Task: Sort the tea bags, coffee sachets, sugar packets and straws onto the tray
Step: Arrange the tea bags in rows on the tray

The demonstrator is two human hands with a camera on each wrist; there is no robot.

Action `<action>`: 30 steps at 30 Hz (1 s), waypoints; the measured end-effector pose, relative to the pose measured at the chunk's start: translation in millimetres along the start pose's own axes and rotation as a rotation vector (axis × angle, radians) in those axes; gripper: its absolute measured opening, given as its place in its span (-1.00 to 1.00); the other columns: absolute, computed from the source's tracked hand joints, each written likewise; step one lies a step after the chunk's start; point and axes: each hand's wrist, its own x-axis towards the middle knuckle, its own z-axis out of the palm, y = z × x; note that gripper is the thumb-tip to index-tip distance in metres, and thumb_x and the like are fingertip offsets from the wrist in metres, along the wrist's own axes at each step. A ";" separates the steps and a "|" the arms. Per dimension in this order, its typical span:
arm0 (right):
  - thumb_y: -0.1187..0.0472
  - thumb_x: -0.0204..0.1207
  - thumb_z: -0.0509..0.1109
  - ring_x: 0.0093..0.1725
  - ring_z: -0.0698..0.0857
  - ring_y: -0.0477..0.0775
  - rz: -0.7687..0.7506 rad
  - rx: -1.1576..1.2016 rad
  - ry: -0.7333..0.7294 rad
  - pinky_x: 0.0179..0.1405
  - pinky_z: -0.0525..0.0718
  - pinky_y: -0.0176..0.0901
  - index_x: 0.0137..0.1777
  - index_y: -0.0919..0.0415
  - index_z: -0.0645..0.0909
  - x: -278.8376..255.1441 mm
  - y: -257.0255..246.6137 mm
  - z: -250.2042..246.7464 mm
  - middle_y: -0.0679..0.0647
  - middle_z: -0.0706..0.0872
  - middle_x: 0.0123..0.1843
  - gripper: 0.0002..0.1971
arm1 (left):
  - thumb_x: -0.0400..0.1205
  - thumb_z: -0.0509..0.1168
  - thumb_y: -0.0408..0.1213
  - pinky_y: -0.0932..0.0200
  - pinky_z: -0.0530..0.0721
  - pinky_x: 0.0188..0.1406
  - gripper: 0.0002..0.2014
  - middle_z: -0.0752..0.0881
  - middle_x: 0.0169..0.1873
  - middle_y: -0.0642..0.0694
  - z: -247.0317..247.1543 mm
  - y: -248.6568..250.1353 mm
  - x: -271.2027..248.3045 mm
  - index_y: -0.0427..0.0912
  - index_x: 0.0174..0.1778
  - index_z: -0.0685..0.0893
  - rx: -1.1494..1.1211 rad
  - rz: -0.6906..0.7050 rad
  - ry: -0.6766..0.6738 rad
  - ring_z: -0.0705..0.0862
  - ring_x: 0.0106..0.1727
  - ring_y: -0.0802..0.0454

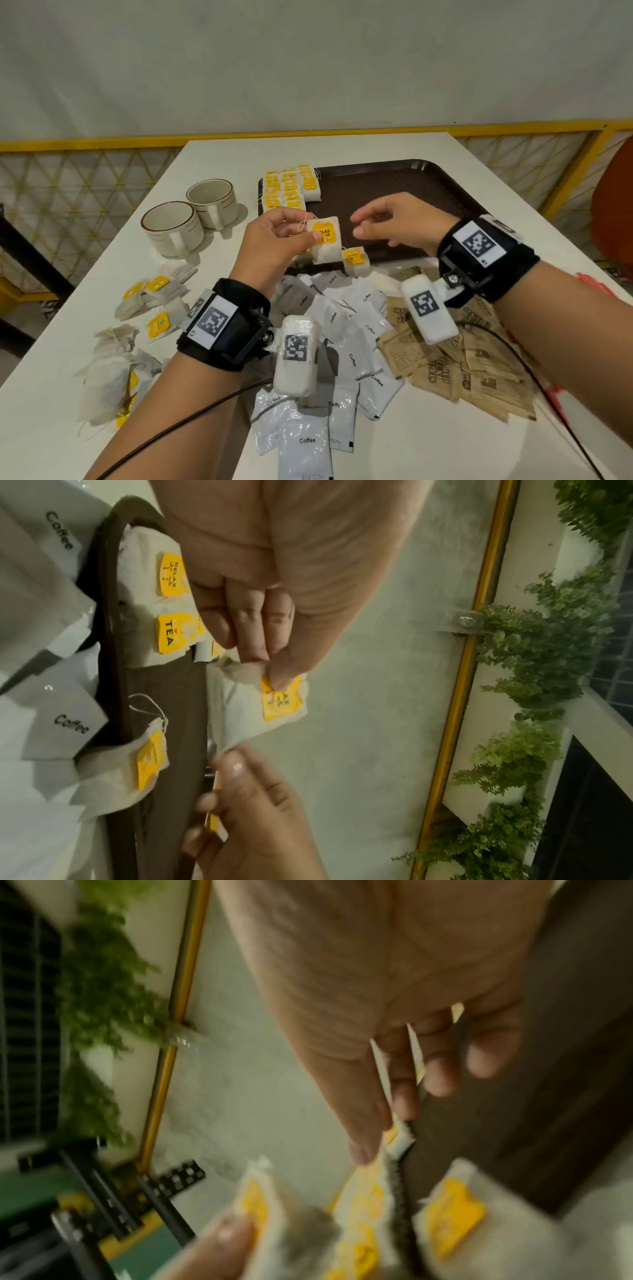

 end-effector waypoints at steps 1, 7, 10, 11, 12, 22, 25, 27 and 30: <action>0.03 0.46 0.51 0.06 0.67 -0.08 -0.001 -0.166 -0.054 -0.16 0.53 -0.45 0.25 0.04 0.67 4.7 3.8 -2.8 -0.04 0.72 0.08 -0.63 | 0.45 0.44 -0.60 0.32 0.69 -0.32 -0.75 0.78 -0.22 -0.14 -0.2 0.1 0.2 -0.15 -0.18 0.66 -0.002 0.002 0.012 0.79 -0.21 0.10; 0.06 0.41 0.56 -0.03 0.67 -0.06 -0.027 -0.408 -0.227 -0.03 0.57 -0.24 -0.02 0.10 0.73 17.7 17.1 10.4 0.00 0.75 0.00 -0.80 | 0.48 0.43 -0.56 0.29 0.70 -0.28 -0.77 0.78 -0.21 -0.11 -4.5 0.7 6.1 -0.10 -0.15 0.69 0.037 0.002 0.011 0.76 -0.18 0.06; 0.11 0.45 0.53 -0.15 0.64 -0.17 -0.101 -0.364 -0.271 -0.14 0.55 -0.33 -0.07 0.09 0.69 17.8 13.1 2.3 -0.02 0.75 -0.06 -0.87 | 0.53 0.40 -0.52 0.28 0.68 -0.24 -0.77 0.75 -0.15 -0.10 -7.4 13.6 25.4 -0.08 -0.06 0.73 0.180 0.011 -0.056 0.74 -0.19 0.09; 0.13 0.47 0.52 -0.20 0.65 -0.23 -0.106 -0.316 -0.310 -0.17 0.57 -0.36 -0.06 0.10 0.69 18.3 10.2 -3.1 -0.05 0.75 -0.10 -0.88 | 0.54 0.39 -0.52 0.30 0.68 -0.27 -0.78 0.73 -0.14 -0.11 -8.1 20.1 34.7 -0.09 -0.04 0.73 0.249 0.013 -0.078 0.72 -0.21 0.11; 0.15 0.48 0.51 -0.22 0.67 -0.27 -0.103 -0.249 -0.347 -0.17 0.61 -0.35 -0.05 0.11 0.68 19.6 7.1 -8.8 -0.07 0.77 -0.13 -0.90 | 0.54 0.38 -0.52 0.32 0.69 -0.30 -0.79 0.71 -0.16 -0.09 -8.2 26.8 44.8 -0.11 -0.04 0.73 0.313 0.009 -0.098 0.70 -0.25 0.13; 0.36 0.51 0.45 -0.35 0.68 -0.03 -0.106 -0.005 -0.010 -0.41 0.62 -0.29 -0.18 0.11 0.60 87.4 -7.5 -34.1 0.12 0.72 -0.28 -0.85 | 0.57 0.35 -0.55 0.08 0.79 -0.14 -0.85 0.69 -0.22 -0.24 10.3 32.6 155.9 -0.25 -0.27 0.63 0.720 -0.142 -0.253 0.71 -0.27 -0.04; 0.44 0.50 0.42 -0.38 0.65 0.00 -0.078 0.058 0.000 -0.55 0.58 -0.38 -0.23 0.16 0.59 109.5 -4.7 -27.3 0.16 0.67 -0.34 -0.81 | 0.52 0.39 -0.57 -0.08 0.78 -0.04 -0.82 0.71 -0.21 -0.28 13.9 25.1 176.4 -0.24 -0.32 0.63 0.843 -0.163 -0.300 0.76 -0.18 -0.21; 0.48 0.50 0.41 -0.38 0.66 0.03 -0.061 0.111 -0.013 -0.60 0.55 -0.40 -0.23 0.19 0.60 121.2 -3.0 -20.2 0.19 0.67 -0.34 -0.81 | 0.50 0.42 -0.53 -0.14 0.75 0.05 -0.85 0.73 -0.16 -0.31 14.5 22.0 186.5 -0.24 -0.28 0.64 0.957 -0.148 -0.316 0.78 -0.07 -0.29; 0.47 0.50 0.42 -0.35 0.71 0.01 -0.053 0.121 -0.051 -0.53 0.63 -0.37 -0.20 0.18 0.61 138.1 -2.1 -10.3 0.20 0.72 -0.28 -0.82 | 0.52 0.43 -0.46 -0.13 0.74 0.08 -0.92 0.74 -0.13 -0.29 13.0 20.0 199.0 -0.25 -0.14 0.69 1.076 -0.122 -0.330 0.78 -0.03 -0.28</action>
